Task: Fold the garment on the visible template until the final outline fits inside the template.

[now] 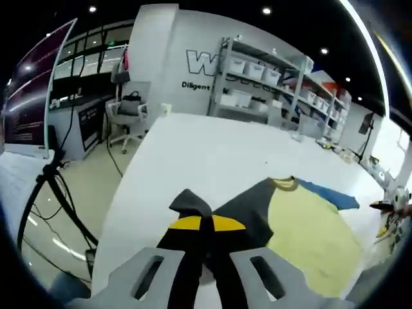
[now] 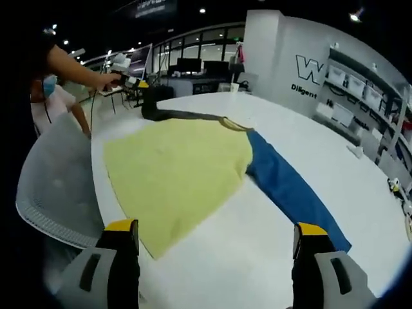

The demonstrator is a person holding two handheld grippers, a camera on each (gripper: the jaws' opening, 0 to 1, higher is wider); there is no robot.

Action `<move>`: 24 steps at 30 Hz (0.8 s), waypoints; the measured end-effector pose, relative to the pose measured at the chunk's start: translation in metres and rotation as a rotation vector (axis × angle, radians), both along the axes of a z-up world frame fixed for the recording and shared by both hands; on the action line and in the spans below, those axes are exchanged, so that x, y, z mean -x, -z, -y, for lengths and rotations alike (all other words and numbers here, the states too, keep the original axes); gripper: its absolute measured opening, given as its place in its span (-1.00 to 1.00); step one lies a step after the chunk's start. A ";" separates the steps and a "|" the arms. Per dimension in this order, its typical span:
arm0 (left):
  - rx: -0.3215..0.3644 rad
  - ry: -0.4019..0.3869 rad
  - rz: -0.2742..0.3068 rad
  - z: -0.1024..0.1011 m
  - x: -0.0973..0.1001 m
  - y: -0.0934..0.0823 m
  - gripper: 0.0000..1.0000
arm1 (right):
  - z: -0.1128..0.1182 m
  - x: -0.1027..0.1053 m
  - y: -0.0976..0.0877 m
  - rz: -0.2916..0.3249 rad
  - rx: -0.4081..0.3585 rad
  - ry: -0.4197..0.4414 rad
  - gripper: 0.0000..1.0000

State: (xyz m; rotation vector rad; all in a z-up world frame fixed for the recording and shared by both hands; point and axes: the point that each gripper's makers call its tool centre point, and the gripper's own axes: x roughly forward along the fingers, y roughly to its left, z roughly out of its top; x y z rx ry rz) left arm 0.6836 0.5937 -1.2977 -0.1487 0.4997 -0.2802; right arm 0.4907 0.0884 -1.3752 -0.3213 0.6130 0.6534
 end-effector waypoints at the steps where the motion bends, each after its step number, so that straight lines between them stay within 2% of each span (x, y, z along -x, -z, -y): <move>1: -0.002 0.007 0.010 0.004 -0.003 -0.004 -0.98 | 0.000 0.000 0.000 0.002 -0.002 -0.003 0.98; 4: 0.023 0.029 0.027 0.019 -0.011 -0.018 -0.98 | -0.002 0.000 -0.002 0.007 -0.009 -0.009 0.98; 7: 0.030 0.084 0.088 0.039 -0.019 -0.040 -0.98 | 0.000 -0.001 -0.003 0.011 -0.006 -0.008 0.98; 17: 0.017 0.153 0.146 0.080 -0.042 -0.078 -0.98 | 0.010 0.001 -0.002 0.017 -0.033 0.014 0.98; 24: 0.009 0.211 0.215 0.111 -0.062 -0.110 -0.98 | 0.019 0.003 -0.002 0.021 -0.034 0.034 0.98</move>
